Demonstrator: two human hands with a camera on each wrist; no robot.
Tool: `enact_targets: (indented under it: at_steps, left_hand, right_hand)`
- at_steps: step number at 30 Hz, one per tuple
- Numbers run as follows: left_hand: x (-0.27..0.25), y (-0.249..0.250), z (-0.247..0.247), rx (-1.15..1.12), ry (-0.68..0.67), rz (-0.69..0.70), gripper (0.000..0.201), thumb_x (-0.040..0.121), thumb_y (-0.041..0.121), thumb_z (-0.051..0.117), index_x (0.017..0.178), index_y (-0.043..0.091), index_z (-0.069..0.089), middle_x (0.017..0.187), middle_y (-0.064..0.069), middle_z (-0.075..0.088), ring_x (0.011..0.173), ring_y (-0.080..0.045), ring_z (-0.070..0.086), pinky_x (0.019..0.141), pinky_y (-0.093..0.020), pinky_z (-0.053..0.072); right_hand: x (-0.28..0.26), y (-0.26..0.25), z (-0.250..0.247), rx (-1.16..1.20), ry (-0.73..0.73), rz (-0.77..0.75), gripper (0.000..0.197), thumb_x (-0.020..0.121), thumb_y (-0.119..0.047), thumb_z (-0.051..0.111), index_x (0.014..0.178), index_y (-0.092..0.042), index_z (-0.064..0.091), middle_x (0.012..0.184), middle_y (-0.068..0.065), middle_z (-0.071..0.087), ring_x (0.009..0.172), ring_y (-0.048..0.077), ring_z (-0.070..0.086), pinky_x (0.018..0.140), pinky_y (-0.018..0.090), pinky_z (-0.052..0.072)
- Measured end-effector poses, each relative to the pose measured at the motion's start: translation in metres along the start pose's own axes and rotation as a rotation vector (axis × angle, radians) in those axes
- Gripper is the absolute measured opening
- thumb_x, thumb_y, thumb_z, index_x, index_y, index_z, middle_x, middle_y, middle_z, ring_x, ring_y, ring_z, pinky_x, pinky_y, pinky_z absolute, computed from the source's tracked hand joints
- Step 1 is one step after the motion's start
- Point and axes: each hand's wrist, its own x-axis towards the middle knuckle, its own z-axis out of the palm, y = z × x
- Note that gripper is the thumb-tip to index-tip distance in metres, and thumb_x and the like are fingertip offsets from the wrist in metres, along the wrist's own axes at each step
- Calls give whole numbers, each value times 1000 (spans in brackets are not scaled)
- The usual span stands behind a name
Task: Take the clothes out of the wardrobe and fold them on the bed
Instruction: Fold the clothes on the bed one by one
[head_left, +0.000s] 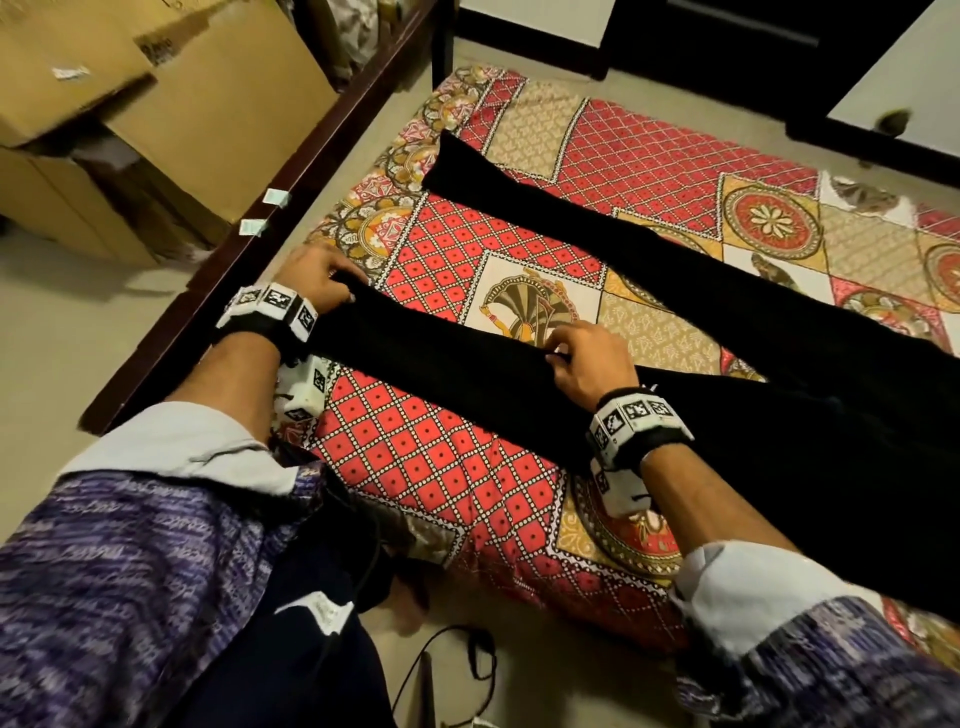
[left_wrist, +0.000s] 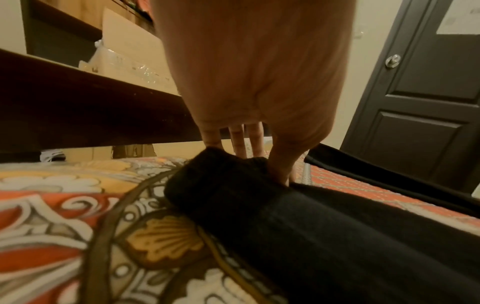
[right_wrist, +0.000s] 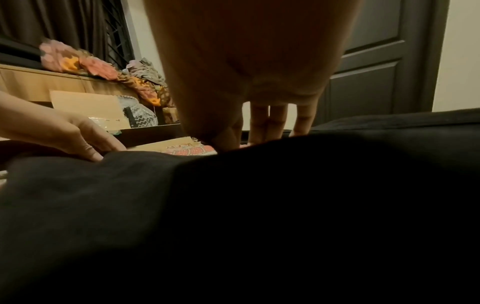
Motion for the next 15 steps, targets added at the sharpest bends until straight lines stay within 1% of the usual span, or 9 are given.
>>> enact_targets:
  at_steps: [2, 3, 4, 6, 7, 8, 10, 12, 15]
  left_hand:
    - [1, -5, 0, 21, -6, 20, 25, 82, 10, 79, 94, 32, 76, 121, -9, 64, 122, -33, 51, 107, -43, 42]
    - [2, -7, 0, 24, 5, 6, 24, 83, 15, 79, 88, 37, 74, 115, -7, 66, 118, -32, 54, 104, -45, 46]
    - [3, -7, 1, 15, 25, -15, 19, 85, 18, 77, 86, 37, 74, 110, -6, 67, 113, -30, 57, 99, -43, 48]
    - [5, -5, 3, 15, 86, -64, 10, 87, 16, 72, 88, 24, 77, 103, -7, 71, 102, -27, 61, 89, -35, 49]
    - [6, -3, 4, 22, 103, -78, 9, 87, 13, 71, 89, 19, 78, 100, -7, 71, 98, -26, 62, 85, -32, 48]
    - [6, -2, 5, 28, 110, -84, 10, 86, 12, 70, 89, 18, 77, 100, -8, 72, 98, -26, 64, 83, -32, 48]
    - [5, -3, 5, 23, 115, -100, 13, 86, 10, 68, 92, 18, 76, 104, -8, 72, 103, -29, 64, 89, -35, 51]
    - [4, -6, 6, -2, 145, -116, 13, 88, 12, 68, 99, 16, 75, 110, -8, 71, 108, -29, 62, 96, -39, 49]
    - [4, -9, 9, -13, 199, -139, 11, 90, 16, 68, 99, 16, 74, 111, -9, 71, 110, -31, 62, 97, -40, 49]
  right_hand:
    - [3, 1, -1, 2, 30, 17, 14, 93, -24, 68, 106, -22, 74, 112, 6, 71, 105, 32, 64, 92, 43, 52]
    - [5, 1, -1, 11, 44, 41, 14, 92, -22, 69, 105, -21, 74, 109, 8, 72, 102, 33, 65, 89, 42, 53]
    - [6, 0, 0, 22, 57, 72, 15, 91, -20, 69, 105, -21, 75, 107, 9, 73, 100, 33, 66, 86, 41, 55]
    - [6, -5, 4, 23, 71, 116, 19, 90, -19, 69, 108, -21, 75, 106, 11, 72, 99, 35, 66, 81, 39, 55]
    - [5, -7, 7, 9, 75, 121, 22, 90, -19, 70, 111, -21, 73, 106, 11, 72, 100, 36, 66, 81, 40, 55]
    - [5, -9, 9, -11, 80, 120, 24, 89, -19, 70, 113, -20, 72, 107, 12, 71, 101, 36, 65, 82, 41, 55]
    - [4, -11, 12, -41, 96, 114, 27, 88, -16, 70, 115, -17, 70, 108, 11, 70, 102, 36, 64, 82, 43, 54]
    - [3, -9, 13, -42, 113, 126, 28, 89, -15, 68, 117, -17, 69, 106, 11, 70, 100, 36, 65, 82, 42, 54]
    - [0, -9, 13, -40, 112, 138, 29, 90, -15, 68, 118, -17, 69, 106, 12, 70, 100, 36, 65, 82, 41, 54]
